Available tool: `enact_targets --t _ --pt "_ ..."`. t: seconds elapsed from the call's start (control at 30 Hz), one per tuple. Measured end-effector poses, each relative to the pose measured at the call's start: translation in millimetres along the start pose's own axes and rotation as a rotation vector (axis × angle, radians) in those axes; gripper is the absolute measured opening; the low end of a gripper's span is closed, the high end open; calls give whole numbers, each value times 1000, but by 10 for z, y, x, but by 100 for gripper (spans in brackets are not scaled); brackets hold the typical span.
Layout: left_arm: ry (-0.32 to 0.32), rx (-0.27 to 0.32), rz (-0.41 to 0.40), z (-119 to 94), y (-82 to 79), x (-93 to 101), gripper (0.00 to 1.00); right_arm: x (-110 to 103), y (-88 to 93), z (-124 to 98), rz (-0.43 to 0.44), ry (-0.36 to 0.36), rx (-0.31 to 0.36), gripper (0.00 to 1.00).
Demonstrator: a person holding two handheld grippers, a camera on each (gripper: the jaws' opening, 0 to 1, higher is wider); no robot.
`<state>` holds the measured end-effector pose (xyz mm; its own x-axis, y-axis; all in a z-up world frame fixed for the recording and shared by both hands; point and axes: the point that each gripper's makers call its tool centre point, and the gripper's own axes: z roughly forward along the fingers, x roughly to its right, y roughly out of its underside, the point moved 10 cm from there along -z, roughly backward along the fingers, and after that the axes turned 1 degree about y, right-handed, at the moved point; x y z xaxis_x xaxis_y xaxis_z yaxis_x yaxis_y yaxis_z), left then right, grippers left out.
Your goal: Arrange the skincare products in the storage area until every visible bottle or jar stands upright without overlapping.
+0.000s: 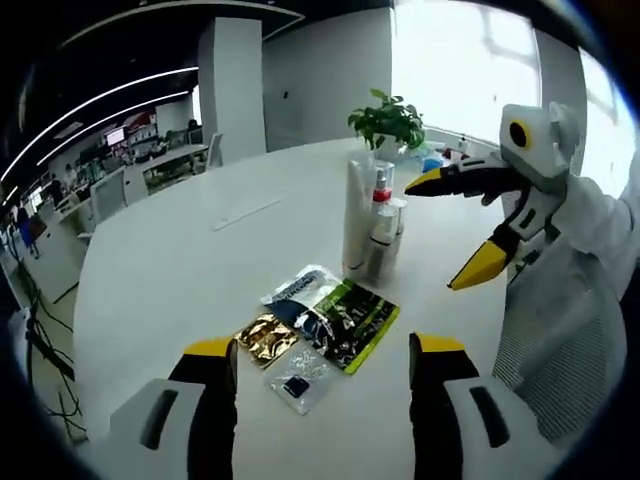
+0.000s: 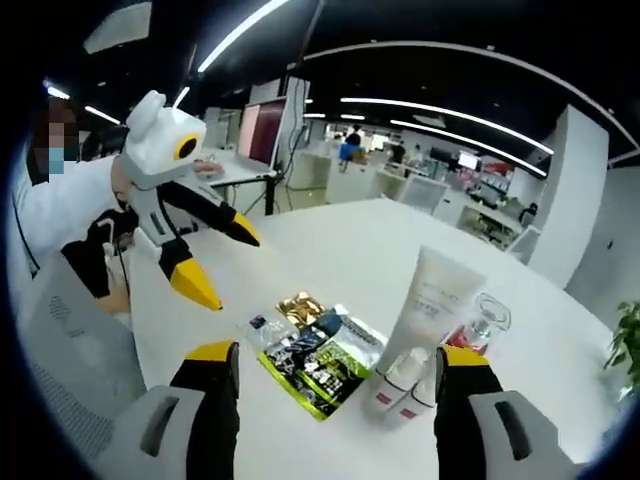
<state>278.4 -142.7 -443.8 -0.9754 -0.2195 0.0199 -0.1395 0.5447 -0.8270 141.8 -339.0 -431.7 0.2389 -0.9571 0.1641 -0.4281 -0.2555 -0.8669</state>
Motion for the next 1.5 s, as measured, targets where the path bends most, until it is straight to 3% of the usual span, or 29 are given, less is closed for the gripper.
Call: enact_targets --t 0.07,0.33,0.77,1.17,1.3,1.5 --pt "3 0 0 -42 9 65 67 29 30 -42 4 11 -10 93" --pt "-33 18 -10 -167 26 130 74 86 93 -207 19 37 -20 99" --pt "-40 13 -25 -320 65 388 88 85 186 -423 46 27 -56 99" --pt "-70 -16 -57 -422 182 467 97 -2 245 -626 91 27 -40 99" --pt "-60 16 -84 -453 191 504 99 -60 280 -673 110 32 -48 100" --pt "-87 6 -75 -484 186 513 99 -112 320 -674 108 23 -67 100"
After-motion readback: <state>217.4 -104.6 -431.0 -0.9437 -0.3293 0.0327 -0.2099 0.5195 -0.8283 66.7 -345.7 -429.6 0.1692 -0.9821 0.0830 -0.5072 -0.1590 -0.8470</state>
